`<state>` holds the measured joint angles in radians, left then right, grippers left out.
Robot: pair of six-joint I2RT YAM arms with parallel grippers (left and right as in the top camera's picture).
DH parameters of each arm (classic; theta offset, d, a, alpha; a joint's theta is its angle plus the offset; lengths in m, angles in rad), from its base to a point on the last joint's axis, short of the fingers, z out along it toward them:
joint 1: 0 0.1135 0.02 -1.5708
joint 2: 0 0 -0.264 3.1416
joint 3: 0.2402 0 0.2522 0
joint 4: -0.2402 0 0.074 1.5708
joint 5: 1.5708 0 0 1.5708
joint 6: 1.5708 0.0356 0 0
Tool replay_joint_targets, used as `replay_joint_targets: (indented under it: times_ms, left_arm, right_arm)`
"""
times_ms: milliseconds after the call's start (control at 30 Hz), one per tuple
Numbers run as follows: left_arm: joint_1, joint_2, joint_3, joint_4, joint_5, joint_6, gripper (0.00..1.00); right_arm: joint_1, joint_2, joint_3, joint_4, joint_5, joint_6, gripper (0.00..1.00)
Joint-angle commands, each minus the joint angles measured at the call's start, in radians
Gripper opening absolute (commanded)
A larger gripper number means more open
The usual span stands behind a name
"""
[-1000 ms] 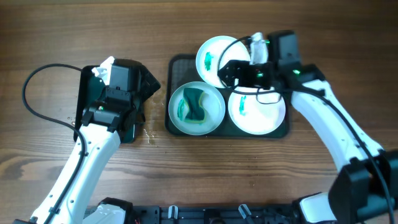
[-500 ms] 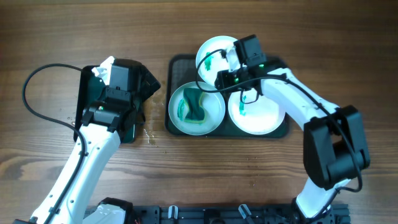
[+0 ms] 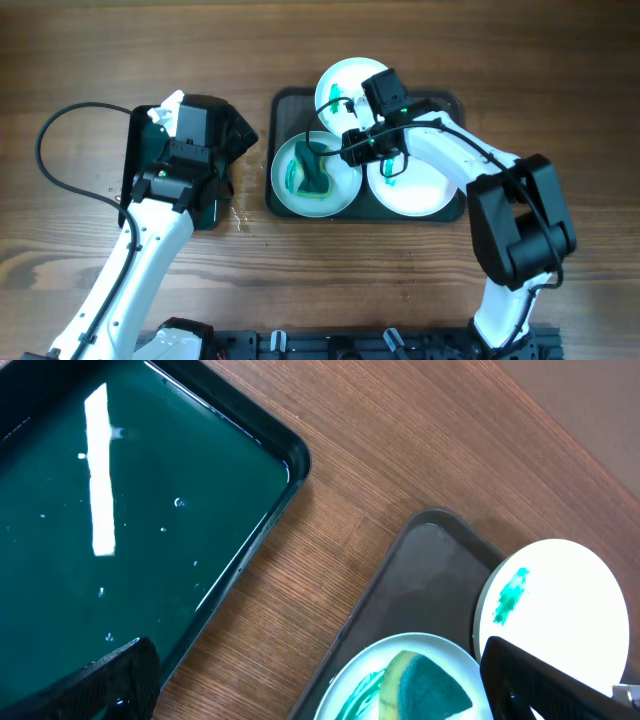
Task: Clean dirty plates on tray and stack at the side
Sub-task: 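Reach the right gripper to the lower-left plate rim and grip it, then scrub the lower-left plate with the sponge while the right gripper holds it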
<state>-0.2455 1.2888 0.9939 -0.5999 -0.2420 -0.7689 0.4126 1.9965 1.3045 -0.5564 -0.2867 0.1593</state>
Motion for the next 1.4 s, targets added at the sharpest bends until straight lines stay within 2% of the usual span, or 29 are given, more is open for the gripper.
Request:
replay_joint_targets:
  times_ms: [0, 100, 333, 433, 500, 633, 733, 767, 800, 867, 933, 1200, 1267, 1367]
  left_arm:
    - [0.006, 0.003, 0.001, 0.004, -0.017, 0.005, 1.00]
    - [0.005, 0.003, 0.001, 0.000, 0.003, 0.005, 1.00]
    - [0.005, 0.004, 0.001, -0.001, 0.111, 0.012, 1.00]
    - [0.005, 0.008, 0.001, 0.008, 0.203, 0.091, 1.00]
    - [0.005, 0.020, 0.001, 0.005, 0.243, 0.115, 0.89]
    - [0.005, 0.087, 0.001, 0.005, 0.341, 0.115, 0.44]
    - [0.000, 0.166, 0.001, 0.011, 0.402, 0.115, 0.24]
    - [-0.005, 0.188, 0.001, 0.021, 0.423, 0.121, 0.23]
    - [-0.014, 0.219, 0.001, 0.044, 0.459, 0.146, 0.26]
    - [-0.042, 0.275, 0.001, 0.104, 0.530, 0.208, 0.42]
    - [-0.064, 0.306, 0.001, 0.140, 0.544, 0.216, 0.46]
    - [-0.106, 0.344, 0.001, 0.192, 0.537, 0.216, 0.43]
    - [-0.106, 0.344, 0.001, 0.192, 0.537, 0.215, 0.32]
    - [-0.121, 0.351, 0.001, 0.198, 0.537, 0.215, 0.31]
  right_arm:
    - [0.001, 0.013, 0.013, -0.006, 0.010, 0.006, 0.49]
    - [0.000, 0.013, 0.013, -0.060, 0.035, 0.052, 0.49]
    - [0.000, 0.013, 0.014, -0.137, 0.106, 0.051, 0.48]
    - [0.000, 0.013, 0.014, -0.143, 0.103, 0.058, 0.33]
    - [0.000, 0.013, 0.014, -0.139, 0.103, 0.061, 0.28]
    - [0.000, 0.013, 0.014, -0.135, 0.103, 0.077, 0.21]
    - [-0.001, 0.013, 0.014, -0.130, 0.082, 0.076, 0.14]
    - [-0.002, 0.013, 0.014, -0.127, 0.076, 0.077, 0.13]
    - [-0.001, 0.013, 0.014, -0.122, 0.071, 0.077, 0.12]
    - [0.003, 0.013, 0.014, -0.113, 0.039, 0.077, 0.13]
    - [0.002, 0.014, 0.013, -0.112, 0.023, 0.079, 0.13]
    - [0.014, 0.032, 0.009, -0.132, 0.027, 0.087, 0.12]
    - [0.014, 0.040, 0.009, -0.125, 0.027, 0.087, 0.12]
    - [0.013, 0.040, 0.009, -0.110, 0.027, 0.087, 0.11]
